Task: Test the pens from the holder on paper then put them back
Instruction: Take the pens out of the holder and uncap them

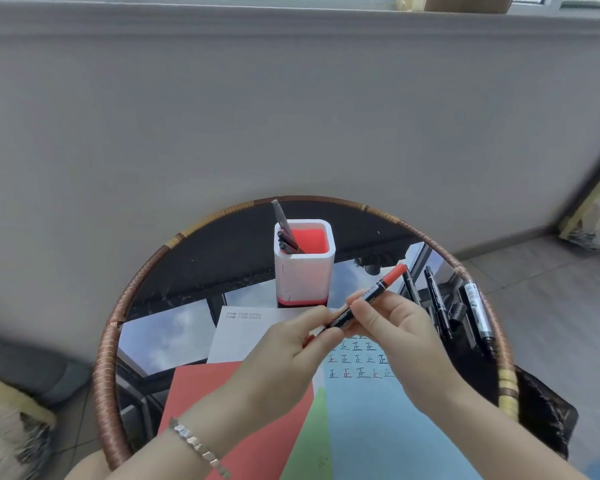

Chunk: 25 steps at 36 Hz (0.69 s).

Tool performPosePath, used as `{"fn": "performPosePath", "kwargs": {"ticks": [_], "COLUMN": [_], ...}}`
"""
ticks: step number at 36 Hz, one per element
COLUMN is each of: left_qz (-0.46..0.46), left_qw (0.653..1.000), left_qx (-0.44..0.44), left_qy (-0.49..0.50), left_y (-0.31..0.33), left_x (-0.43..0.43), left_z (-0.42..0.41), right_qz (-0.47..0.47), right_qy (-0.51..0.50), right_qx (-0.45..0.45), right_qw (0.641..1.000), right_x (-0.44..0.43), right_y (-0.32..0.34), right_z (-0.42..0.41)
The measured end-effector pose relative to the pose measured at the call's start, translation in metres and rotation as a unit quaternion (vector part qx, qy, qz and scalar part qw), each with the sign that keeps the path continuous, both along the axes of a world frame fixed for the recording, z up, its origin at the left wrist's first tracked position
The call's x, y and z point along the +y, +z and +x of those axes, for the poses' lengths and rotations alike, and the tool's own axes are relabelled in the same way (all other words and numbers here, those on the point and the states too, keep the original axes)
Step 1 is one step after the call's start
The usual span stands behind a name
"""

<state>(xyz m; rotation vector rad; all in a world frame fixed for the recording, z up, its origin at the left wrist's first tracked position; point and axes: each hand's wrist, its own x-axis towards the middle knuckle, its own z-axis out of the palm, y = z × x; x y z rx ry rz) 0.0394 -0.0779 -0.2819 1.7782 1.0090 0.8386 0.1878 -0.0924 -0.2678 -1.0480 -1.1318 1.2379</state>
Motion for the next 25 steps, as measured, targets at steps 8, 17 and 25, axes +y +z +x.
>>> {"fn": "performPosePath", "kwargs": {"ticks": [8,17,25], "left_qz": [-0.033,-0.070,-0.092], "left_qw": [0.995,0.985,0.984], "left_qx": [0.097,0.092,0.052], "left_qy": [0.004,0.127,0.147], "left_y": [-0.005,-0.019,-0.022], "left_x": [0.000,0.003,0.003], "left_z": [-0.008,-0.012,-0.002], "right_qz": [-0.012,-0.077,-0.038], "right_qy": [-0.059,-0.034,-0.030], "right_qx": [-0.089,-0.477,-0.640], "right_qw": [0.994,0.875,0.767], "right_x": [0.017,0.082,0.102], "right_y": [0.009,-0.017,-0.046], "right_z": [0.018,0.063,0.069]}}
